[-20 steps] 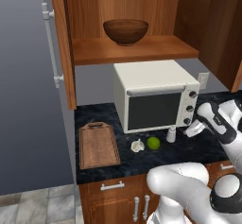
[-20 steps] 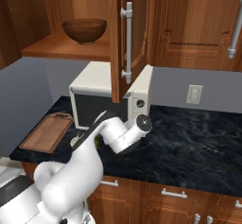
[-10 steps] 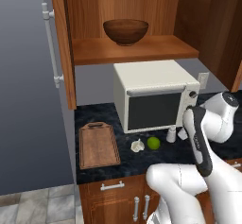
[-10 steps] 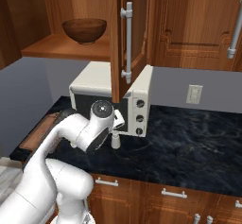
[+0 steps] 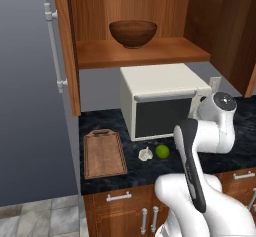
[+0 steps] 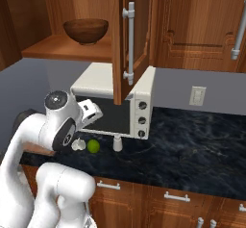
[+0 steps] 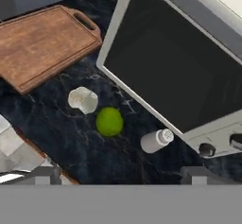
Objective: Open the cabinet. Place the bowl and condiment on the counter. Then place the lime and garlic on the cutting board.
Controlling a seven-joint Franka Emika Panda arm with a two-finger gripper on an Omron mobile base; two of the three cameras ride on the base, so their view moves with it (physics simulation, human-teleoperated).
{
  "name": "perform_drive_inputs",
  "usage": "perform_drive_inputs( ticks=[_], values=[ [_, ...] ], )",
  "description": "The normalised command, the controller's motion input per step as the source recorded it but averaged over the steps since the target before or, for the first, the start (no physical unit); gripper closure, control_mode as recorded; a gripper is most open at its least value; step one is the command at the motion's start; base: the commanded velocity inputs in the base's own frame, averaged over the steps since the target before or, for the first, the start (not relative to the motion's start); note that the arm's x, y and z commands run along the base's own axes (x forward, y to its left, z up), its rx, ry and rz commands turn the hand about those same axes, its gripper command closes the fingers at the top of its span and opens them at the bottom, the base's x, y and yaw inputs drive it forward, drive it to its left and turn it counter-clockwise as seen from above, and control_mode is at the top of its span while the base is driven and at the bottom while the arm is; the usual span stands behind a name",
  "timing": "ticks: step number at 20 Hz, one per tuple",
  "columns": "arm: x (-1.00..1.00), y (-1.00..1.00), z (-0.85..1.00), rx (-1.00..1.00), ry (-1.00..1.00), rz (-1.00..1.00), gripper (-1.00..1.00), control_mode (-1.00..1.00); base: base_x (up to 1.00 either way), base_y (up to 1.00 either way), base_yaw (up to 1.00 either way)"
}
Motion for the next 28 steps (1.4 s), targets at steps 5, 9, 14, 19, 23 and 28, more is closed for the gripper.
perform_drive_inputs(
  ticks=[5,9,14,19,23,28],
  values=[
    [-0.08,0.38,1.00,-0.19,-0.03,0.00,-1.00,-1.00,0.00,0.00,0.00],
    [-0.01,0.18,1.00,-0.16,-0.06,0.00,-1.00,-1.00,0.00,0.00,0.00],
    [0.05,0.04,0.98,-0.24,-0.16,0.06,-1.00,-1.00,0.00,0.00,0.00],
    [0.00,0.00,1.00,-0.15,-0.08,0.03,-1.00,-1.00,0.00,0.00,0.00],
    [0.13,0.21,0.84,-0.12,-0.04,0.08,-1.00,-1.00,0.00,0.00,0.00],
    [0.43,0.34,0.45,-0.17,-0.08,0.09,-1.00,-1.00,0.00,0.00,0.00]
  ],
)
